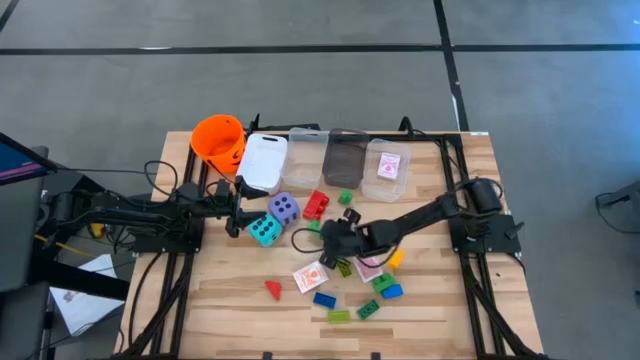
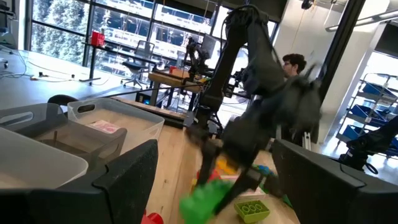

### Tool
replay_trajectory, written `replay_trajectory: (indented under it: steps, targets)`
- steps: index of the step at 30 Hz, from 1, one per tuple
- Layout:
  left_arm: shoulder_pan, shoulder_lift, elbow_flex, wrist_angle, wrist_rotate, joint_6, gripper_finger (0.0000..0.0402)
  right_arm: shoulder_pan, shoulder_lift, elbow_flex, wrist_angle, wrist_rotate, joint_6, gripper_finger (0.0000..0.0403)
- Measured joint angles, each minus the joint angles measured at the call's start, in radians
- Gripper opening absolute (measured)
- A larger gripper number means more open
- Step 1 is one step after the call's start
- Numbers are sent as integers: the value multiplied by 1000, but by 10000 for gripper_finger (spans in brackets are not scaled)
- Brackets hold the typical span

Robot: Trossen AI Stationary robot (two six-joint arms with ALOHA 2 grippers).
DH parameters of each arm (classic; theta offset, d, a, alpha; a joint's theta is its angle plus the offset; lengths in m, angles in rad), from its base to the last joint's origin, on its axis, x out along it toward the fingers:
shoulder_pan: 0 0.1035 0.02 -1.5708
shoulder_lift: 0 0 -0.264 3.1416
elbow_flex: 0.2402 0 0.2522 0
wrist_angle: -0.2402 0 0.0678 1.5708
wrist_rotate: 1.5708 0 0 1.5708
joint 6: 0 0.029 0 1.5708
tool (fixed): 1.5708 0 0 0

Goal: Pick & Place Toys
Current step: Put the large middle green game piece into the black bin, then put the large red game piece into the black bin

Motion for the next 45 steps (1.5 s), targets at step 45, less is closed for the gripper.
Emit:
replay_trajectory:
  steps: [45]
  targets:
    - [0, 1, 0, -283, -24, -228, 310, -385, -219, -36, 192, 382, -299, 235]
